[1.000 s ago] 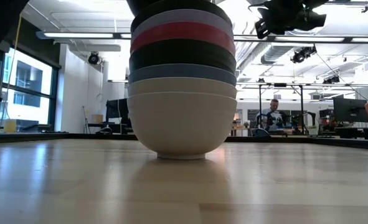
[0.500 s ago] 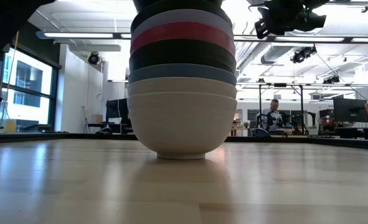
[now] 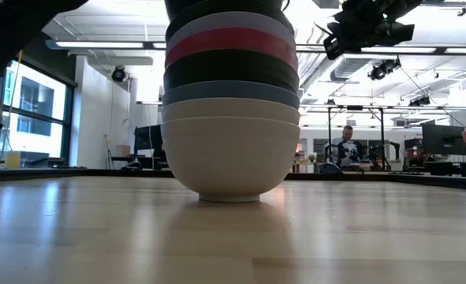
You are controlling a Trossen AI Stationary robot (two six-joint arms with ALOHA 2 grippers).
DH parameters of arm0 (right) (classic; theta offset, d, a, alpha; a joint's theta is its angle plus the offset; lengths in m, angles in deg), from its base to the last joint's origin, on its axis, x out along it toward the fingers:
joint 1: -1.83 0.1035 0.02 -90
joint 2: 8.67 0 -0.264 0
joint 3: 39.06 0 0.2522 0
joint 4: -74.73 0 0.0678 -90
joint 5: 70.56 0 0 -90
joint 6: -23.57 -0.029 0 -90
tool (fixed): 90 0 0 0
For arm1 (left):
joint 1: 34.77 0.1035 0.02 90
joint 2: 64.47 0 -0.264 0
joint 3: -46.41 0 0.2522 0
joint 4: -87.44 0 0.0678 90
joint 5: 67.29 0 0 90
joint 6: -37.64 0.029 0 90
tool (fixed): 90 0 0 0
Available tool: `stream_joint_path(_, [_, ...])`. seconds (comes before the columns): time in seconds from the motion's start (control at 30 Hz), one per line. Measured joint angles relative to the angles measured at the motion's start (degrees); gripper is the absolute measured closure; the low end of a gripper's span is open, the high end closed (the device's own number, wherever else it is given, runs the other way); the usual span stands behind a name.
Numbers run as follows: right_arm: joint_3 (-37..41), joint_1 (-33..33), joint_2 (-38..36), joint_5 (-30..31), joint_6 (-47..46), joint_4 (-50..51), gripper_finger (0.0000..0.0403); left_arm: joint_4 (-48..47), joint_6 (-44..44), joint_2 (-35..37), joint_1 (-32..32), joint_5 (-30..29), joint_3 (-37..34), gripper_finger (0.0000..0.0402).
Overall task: Nest bowls inside each other
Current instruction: Stack the black bowl on top of the black bowl
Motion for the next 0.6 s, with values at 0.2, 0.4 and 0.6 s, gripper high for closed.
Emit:
stream_joint_path(0.2, [0.00, 0.00, 0.00, 0.00, 0.00, -0.23, 0.0313, 1.33, 0.04, -0.63, -1.61, -0.46, -0.04, 0.0401])
stream_joint_path(0.4, [0.00, 0.00, 0.00, 0.00, -0.09, 0.06, 0.0313, 1.96, -0.03, -1.56, -1.42, -0.85, -0.02, 0.0401])
stream_joint_path(0.6, [0.00, 0.00, 0.00, 0.02, -0.15, 1.21, 0.0313, 1.54, -0.03, -4.72, -1.80, -1.31, -0.02, 0.0401])
